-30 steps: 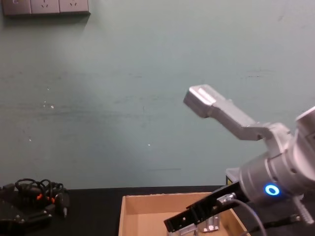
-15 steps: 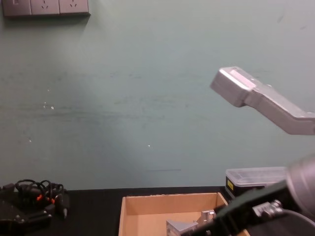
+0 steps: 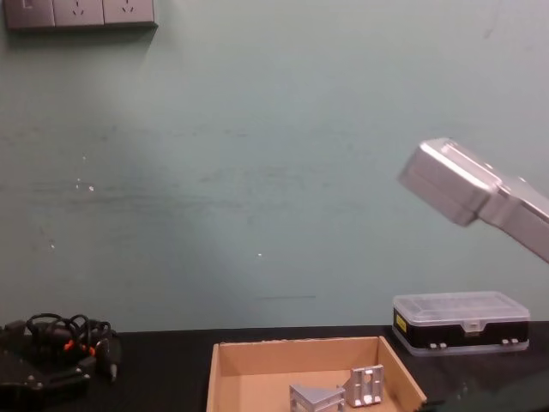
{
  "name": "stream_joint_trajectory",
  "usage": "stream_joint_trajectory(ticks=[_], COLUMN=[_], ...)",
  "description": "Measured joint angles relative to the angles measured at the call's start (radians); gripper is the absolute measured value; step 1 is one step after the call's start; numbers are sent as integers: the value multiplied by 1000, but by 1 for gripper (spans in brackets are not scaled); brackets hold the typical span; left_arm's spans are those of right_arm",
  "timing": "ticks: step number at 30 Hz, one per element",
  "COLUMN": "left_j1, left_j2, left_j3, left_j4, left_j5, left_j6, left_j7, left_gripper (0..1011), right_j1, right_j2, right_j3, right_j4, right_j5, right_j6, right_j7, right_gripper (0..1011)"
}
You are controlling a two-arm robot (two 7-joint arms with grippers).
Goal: Use one hand to pick up the angle iron from the table and place it into the box.
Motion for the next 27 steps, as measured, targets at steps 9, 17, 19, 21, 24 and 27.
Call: stream_joint_trajectory(ticks=[9, 17, 19, 21, 24, 27], left_j1=[0, 0, 0, 0, 0, 0], left_j2=[0, 0, 0, 0, 0, 0], left_j3=[0, 0, 0, 0, 0, 0], left_j4=[0, 0, 0, 0, 0, 0], left_j5=[0, 0, 0, 0, 0, 0], left_j6=[0, 0, 0, 0, 0, 0], left_j7=[0, 0, 0, 0, 0, 0], left_gripper=[1011, 1011, 1011, 1011, 1011, 1011], right_j1=[-10, 12, 17, 25, 38, 49], right_j2=[57, 68, 67, 62, 55, 45], right_j3=[-27, -63, -69, -81, -98, -114], right_j4=[17, 65, 74, 88, 105, 119], right_j5=[24, 40, 41, 42, 43, 44], right_j6=[-99, -158, -162, -165, -168, -169], right_j7=[50, 76, 78, 78, 77, 74], right_gripper=[1003, 1003, 1003, 1003, 1003, 1003])
